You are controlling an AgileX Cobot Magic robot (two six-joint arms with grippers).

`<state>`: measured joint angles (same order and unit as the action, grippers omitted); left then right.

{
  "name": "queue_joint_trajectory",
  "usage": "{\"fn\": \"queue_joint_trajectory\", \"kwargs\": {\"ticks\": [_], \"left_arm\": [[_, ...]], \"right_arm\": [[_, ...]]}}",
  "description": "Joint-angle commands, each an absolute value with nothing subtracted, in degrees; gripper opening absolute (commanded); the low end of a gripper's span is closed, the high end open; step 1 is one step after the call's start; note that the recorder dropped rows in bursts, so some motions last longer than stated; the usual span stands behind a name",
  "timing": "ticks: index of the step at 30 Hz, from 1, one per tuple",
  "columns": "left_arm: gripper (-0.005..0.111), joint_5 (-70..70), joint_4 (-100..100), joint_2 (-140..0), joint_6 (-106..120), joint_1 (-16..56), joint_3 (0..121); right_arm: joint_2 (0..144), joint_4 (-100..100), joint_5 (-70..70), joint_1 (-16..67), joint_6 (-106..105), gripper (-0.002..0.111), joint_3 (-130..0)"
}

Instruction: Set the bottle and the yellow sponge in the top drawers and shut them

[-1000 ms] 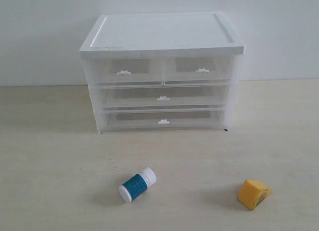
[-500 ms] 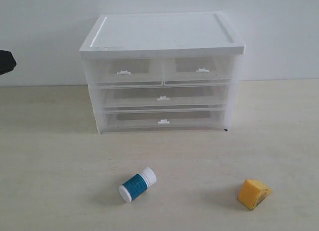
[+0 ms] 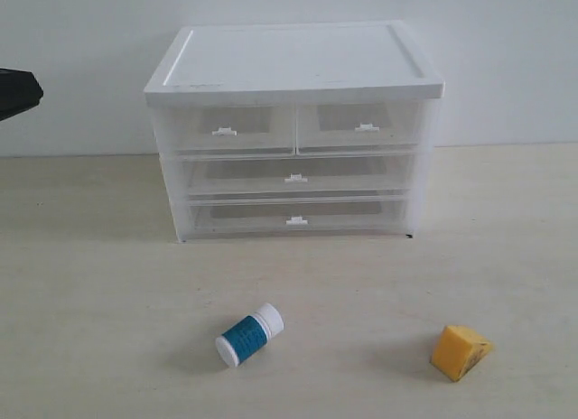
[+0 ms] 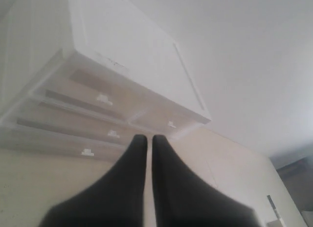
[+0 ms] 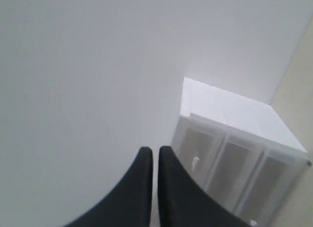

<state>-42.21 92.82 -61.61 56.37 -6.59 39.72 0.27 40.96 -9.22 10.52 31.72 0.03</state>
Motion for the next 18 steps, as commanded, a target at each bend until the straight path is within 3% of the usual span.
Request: {"fn": "queue_joint_trajectory", "kwargs": {"ticks": [1, 9, 15, 18], "left_arm": [[0.004, -42.7, 97.6, -62.3, 59.6, -6.1, 39.7], [0.004, -43.5, 99.9, -64.6, 63.3, -6.1, 40.3], [0.004, -44.4, 99.9, -68.0, 64.1, -6.1, 40.2], [0.004, -47.3, 99.9, -71.6, 64.1, -6.1, 41.1]], "right_arm": [[0.0, 31.0, -19.3, 10.3, 33.3, 0.000, -3.9], [13.1, -1.9, -13.8, 10.3, 50.0, 0.000, -22.5], [28.8, -14.8, -14.2, 11.0, 67.0, 0.000, -24.0], [40.7, -21.7, -23.5, 13.1, 73.4, 0.000, -24.0]]}}
